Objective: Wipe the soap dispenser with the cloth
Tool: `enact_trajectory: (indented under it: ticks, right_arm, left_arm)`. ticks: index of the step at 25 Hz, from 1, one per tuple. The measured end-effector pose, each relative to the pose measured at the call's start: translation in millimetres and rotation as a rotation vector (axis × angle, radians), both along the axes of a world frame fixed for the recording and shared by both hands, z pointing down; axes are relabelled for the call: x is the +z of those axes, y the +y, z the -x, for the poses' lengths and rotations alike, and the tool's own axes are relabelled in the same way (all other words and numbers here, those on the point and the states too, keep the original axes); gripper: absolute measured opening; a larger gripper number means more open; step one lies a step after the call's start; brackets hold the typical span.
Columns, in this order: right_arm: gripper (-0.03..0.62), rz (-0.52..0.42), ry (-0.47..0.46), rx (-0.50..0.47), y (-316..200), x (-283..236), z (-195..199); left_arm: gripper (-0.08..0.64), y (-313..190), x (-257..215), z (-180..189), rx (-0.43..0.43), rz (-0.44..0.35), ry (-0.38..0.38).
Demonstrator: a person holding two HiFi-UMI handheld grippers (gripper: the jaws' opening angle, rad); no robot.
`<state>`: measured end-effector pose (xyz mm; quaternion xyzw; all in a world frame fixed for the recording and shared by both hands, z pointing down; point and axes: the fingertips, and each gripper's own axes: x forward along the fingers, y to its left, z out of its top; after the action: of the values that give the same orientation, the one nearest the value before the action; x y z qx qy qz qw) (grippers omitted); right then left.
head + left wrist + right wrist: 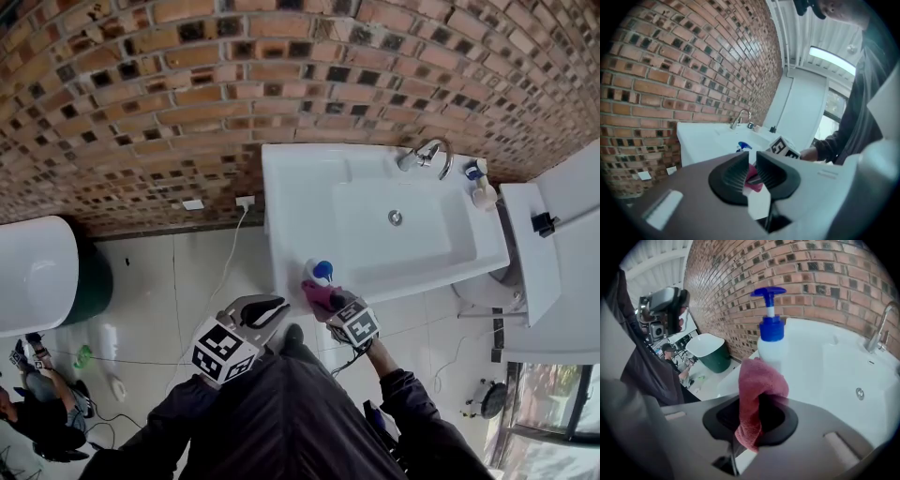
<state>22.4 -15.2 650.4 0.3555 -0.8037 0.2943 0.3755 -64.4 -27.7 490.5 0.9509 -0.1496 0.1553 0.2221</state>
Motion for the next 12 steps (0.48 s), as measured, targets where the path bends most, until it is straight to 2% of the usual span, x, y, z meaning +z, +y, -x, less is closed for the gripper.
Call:
enact_trajectory:
  ticks: [2, 7, 12]
  right_arm:
    - [0.071, -0.024, -0.029, -0.026, 9.8, -16.0, 0.0]
    - [0.071, -0.072, -0.076, 0.039, 14.9, -53.8, -38.6]
    - [0.071, -0.104, -0.180, 0.093, -34.1, -66.0, -65.1]
  left_arm:
    - [0.073, -4.6, 15.2, -6.7, 0.002, 0.018, -0.033]
    - [0.258, -19.4, 71.5, -42.8, 0.011, 0.043, -0.169]
    - [0.303, -32.3, 107.1, -86.8, 0.064, 0.029, -0.284]
